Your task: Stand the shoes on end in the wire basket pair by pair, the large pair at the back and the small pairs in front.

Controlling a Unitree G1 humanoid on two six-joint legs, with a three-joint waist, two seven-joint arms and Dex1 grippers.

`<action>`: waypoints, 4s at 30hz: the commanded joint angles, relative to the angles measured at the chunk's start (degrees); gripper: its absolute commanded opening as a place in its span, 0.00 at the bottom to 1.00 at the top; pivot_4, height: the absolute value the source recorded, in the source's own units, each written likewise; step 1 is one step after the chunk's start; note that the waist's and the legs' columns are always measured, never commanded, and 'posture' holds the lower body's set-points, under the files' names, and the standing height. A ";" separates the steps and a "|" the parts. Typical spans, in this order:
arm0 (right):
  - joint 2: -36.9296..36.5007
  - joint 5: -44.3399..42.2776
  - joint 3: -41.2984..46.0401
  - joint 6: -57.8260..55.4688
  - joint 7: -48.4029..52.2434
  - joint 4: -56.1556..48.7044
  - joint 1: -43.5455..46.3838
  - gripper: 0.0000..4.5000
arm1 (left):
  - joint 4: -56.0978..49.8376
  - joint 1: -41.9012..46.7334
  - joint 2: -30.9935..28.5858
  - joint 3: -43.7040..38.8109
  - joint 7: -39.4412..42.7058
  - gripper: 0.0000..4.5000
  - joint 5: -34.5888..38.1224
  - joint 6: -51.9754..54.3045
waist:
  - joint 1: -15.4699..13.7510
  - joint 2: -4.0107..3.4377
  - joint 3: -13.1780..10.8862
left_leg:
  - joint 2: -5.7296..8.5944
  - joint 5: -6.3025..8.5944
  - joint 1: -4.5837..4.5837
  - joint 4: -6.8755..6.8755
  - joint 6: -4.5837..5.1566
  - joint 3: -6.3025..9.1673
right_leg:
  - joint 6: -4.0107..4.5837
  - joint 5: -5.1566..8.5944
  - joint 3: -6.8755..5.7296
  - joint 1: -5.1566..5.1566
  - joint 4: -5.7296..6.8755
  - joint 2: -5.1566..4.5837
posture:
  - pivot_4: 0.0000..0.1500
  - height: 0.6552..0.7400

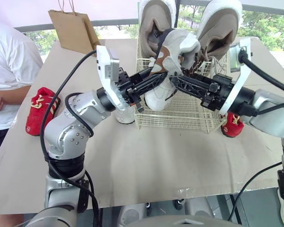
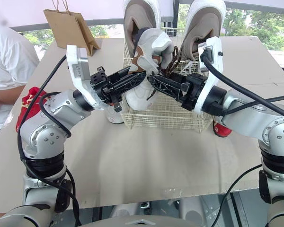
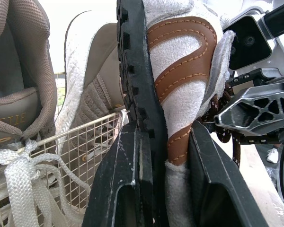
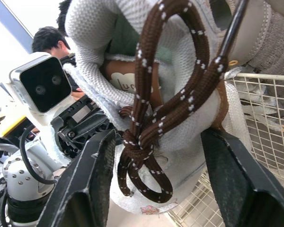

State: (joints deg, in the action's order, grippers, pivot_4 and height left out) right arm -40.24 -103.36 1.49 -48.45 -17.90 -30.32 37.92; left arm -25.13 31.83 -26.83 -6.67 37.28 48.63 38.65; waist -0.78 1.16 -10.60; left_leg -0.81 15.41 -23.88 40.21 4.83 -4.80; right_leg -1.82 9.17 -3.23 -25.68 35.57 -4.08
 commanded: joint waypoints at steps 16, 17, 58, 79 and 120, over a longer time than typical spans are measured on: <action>1.01 4.22 2.21 2.32 -0.54 2.32 0.04 0.00 | -7.25 -1.66 -1.29 -0.26 0.61 0.12 7.36 2.82 | 0.00 0.00 0.00 | -0.01 0.00 -0.01 0.00 0.00 0.01 | 0.00 0.00 -0.01 -0.01 -0.01 0.00 | 1.00 1.00; 1.00 4.31 2.50 2.44 0.28 1.89 -0.13 0.00 | -7.01 -1.64 -1.33 -1.03 0.07 0.12 8.81 3.53 | 0.00 0.00 0.00 | -0.01 0.01 -0.01 0.00 0.00 0.01 | 0.00 0.00 -0.01 -0.01 -0.01 0.00 | 1.00 1.00; -0.36 43.97 8.25 7.88 -0.55 -16.30 -20.12 0.00 | -17.96 -27.03 -13.72 -8.80 5.09 0.98 10.75 -2.72 | -0.04 -0.10 0.01 | -0.11 0.06 -0.07 -0.07 -0.55 -0.04 | -0.22 0.15 -0.04 -0.08 -0.26 -0.14 | 1.00 1.00; -0.88 32.45 14.68 0.30 10.42 -16.60 -24.84 0.68 | -6.23 -28.98 -10.36 -14.62 -3.24 1.00 6.72 -4.70 | -0.01 -0.20 0.02 | -0.15 0.20 -0.06 -0.10 -0.30 -0.05 | -0.23 0.15 -0.06 -0.10 -0.30 -0.03 | 1.00 1.00; -12.75 45.88 20.96 17.14 59.05 -19.70 -35.64 0.77 | 4.28 4.20 -4.56 -30.37 -11.68 0.01 3.55 23.17 | -1.37 0.06 -0.01 | 0.04 0.00 -0.69 0.03 -0.53 0.73 | -0.05 -0.02 -0.65 -0.05 -0.70 -0.66 | 1.00 1.00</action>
State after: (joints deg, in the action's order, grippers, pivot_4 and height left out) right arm -53.40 -57.92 22.56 -32.92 40.89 -50.52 1.59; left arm -12.08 34.95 -33.07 -35.42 28.72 50.52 67.93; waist -2.15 1.22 -10.61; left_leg -0.72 15.40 -24.55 40.24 4.25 -4.07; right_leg -1.88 9.14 -3.88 -25.70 34.87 -4.77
